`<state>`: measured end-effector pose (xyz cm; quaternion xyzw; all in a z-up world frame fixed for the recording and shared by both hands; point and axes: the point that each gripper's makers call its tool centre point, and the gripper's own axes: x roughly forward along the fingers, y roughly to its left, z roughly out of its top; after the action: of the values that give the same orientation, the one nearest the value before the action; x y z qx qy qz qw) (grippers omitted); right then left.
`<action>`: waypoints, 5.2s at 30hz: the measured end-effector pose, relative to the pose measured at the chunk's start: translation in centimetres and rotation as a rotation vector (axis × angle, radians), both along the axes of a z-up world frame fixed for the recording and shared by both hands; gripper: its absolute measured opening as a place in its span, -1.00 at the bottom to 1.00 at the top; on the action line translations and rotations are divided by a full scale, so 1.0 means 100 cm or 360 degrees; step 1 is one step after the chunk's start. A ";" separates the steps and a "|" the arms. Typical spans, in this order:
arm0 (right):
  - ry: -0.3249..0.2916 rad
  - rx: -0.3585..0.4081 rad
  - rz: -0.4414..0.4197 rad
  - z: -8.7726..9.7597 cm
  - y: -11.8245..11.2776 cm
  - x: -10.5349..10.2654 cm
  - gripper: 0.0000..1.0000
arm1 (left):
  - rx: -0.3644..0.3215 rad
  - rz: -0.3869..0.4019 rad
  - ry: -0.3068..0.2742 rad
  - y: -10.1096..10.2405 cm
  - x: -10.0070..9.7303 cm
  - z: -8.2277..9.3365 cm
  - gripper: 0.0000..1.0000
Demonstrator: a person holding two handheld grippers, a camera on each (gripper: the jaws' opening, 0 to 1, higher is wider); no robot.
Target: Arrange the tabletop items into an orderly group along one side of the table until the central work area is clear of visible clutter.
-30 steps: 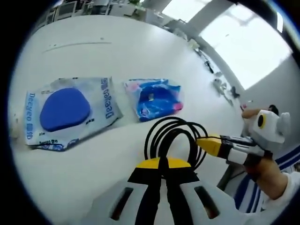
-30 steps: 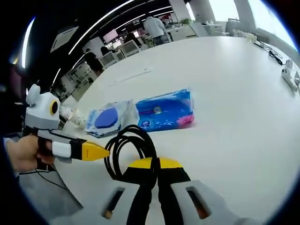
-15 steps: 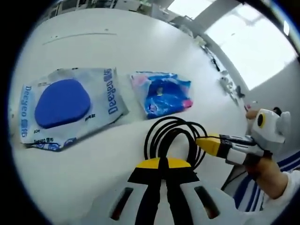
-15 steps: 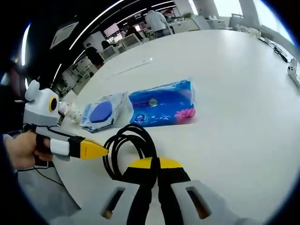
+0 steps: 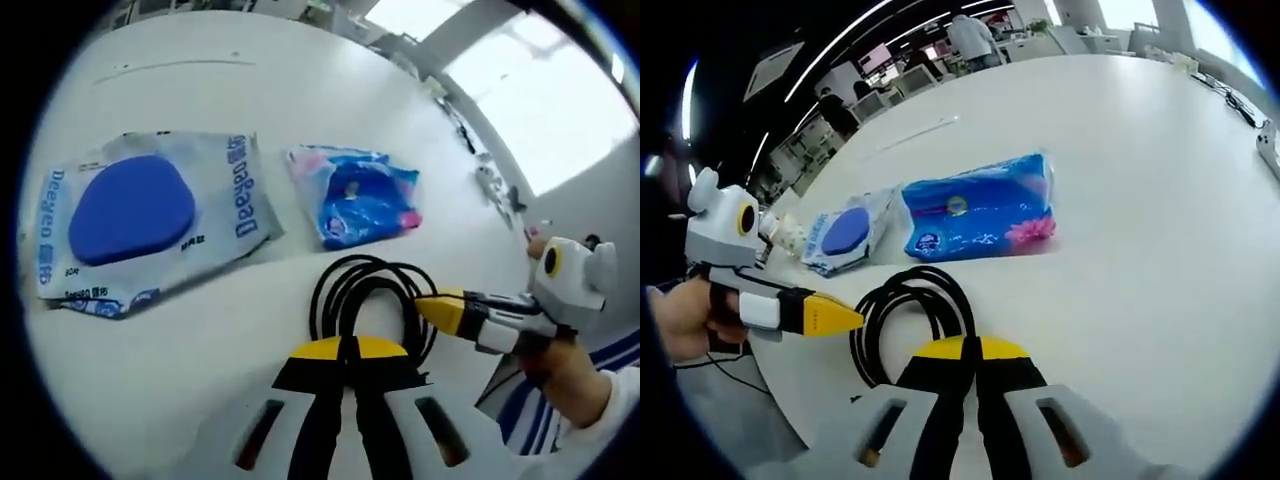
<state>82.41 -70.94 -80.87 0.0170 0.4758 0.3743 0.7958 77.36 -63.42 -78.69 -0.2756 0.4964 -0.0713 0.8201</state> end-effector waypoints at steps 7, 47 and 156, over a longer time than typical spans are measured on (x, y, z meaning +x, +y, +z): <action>0.0004 -0.0007 0.0011 -0.005 0.000 0.003 -1.00 | -0.0005 0.0026 0.0007 0.001 0.000 -0.004 -1.00; -0.0030 0.0108 0.0094 0.012 0.006 0.006 -0.82 | -0.0006 0.0136 -0.0042 0.004 0.003 -0.006 -0.67; -0.0415 -0.0025 0.0201 0.125 -0.031 -0.113 0.66 | 0.0447 0.0339 -0.0337 0.293 -0.276 0.112 0.75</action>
<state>71.12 -74.07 -68.33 -0.0678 0.3714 0.4188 0.8258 49.81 -34.15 -67.48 -0.2004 0.3806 0.0573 0.9010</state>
